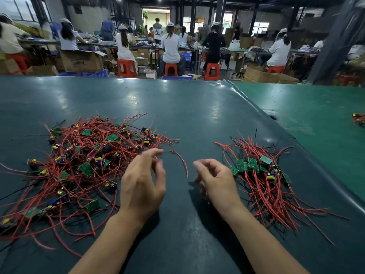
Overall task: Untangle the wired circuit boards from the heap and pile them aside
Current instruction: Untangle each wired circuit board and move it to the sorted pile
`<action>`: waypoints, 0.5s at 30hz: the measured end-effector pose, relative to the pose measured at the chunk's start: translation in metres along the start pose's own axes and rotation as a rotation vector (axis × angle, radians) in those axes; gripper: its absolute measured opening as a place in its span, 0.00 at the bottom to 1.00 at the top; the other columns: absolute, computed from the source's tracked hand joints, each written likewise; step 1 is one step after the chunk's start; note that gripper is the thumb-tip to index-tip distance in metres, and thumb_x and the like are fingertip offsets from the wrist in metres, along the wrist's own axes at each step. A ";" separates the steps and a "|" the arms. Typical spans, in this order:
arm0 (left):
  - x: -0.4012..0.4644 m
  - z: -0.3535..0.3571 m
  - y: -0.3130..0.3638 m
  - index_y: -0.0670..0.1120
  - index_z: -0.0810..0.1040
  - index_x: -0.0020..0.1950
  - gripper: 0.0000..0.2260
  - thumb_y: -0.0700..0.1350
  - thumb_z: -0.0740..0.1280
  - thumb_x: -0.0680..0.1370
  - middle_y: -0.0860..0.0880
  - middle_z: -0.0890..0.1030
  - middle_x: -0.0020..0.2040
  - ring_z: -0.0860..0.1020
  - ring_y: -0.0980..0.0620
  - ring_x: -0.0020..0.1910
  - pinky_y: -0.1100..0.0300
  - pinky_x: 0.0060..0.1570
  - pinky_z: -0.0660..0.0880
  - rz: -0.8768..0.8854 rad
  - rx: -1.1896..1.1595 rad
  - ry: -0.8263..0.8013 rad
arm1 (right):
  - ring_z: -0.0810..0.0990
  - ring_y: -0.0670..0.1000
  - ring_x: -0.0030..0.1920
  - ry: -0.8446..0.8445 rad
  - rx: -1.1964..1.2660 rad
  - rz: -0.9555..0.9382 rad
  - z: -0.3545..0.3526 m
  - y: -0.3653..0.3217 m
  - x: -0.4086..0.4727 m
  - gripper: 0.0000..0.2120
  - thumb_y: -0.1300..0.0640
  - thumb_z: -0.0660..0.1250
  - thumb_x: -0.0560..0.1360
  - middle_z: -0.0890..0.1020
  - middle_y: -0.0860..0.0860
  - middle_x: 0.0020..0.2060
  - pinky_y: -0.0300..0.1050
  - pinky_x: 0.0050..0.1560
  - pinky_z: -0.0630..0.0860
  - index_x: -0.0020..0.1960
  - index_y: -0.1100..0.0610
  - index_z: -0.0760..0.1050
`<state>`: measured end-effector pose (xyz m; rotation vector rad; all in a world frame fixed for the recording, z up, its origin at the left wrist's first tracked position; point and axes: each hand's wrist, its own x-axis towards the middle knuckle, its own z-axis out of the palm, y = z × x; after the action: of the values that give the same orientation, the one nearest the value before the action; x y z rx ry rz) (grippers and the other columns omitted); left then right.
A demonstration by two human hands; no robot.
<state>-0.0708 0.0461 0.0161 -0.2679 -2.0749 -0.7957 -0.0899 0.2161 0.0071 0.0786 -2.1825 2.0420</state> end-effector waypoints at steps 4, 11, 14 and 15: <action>-0.010 0.006 0.011 0.43 0.77 0.57 0.09 0.42 0.63 0.79 0.52 0.77 0.43 0.75 0.53 0.37 0.59 0.41 0.75 0.217 -0.212 -0.025 | 0.77 0.50 0.27 -0.190 -0.390 -0.115 0.001 0.006 -0.001 0.27 0.56 0.73 0.73 0.80 0.44 0.36 0.40 0.37 0.76 0.70 0.45 0.70; -0.021 0.015 0.028 0.45 0.74 0.58 0.08 0.46 0.62 0.81 0.48 0.81 0.43 0.78 0.50 0.39 0.62 0.44 0.75 0.419 -0.432 -0.229 | 0.82 0.46 0.44 -0.300 -0.376 -0.307 0.001 -0.006 -0.011 0.15 0.56 0.65 0.66 0.84 0.50 0.43 0.37 0.45 0.75 0.49 0.55 0.84; -0.019 0.012 0.025 0.46 0.75 0.48 0.11 0.52 0.60 0.81 0.51 0.77 0.40 0.75 0.50 0.37 0.57 0.41 0.74 0.265 -0.392 -0.216 | 0.81 0.45 0.37 -0.187 -0.060 -0.198 0.004 -0.010 -0.011 0.04 0.62 0.69 0.73 0.85 0.56 0.39 0.37 0.38 0.77 0.45 0.56 0.83; -0.017 0.012 0.022 0.46 0.75 0.45 0.11 0.52 0.60 0.81 0.51 0.76 0.39 0.74 0.50 0.37 0.54 0.40 0.73 0.189 -0.310 -0.197 | 0.82 0.46 0.37 -0.131 0.048 -0.167 0.003 -0.010 -0.008 0.06 0.66 0.68 0.76 0.85 0.59 0.39 0.38 0.36 0.78 0.46 0.58 0.82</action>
<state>-0.0585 0.0723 0.0071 -0.7273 -2.0621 -1.0060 -0.0805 0.2120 0.0161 0.3976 -2.1180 2.0485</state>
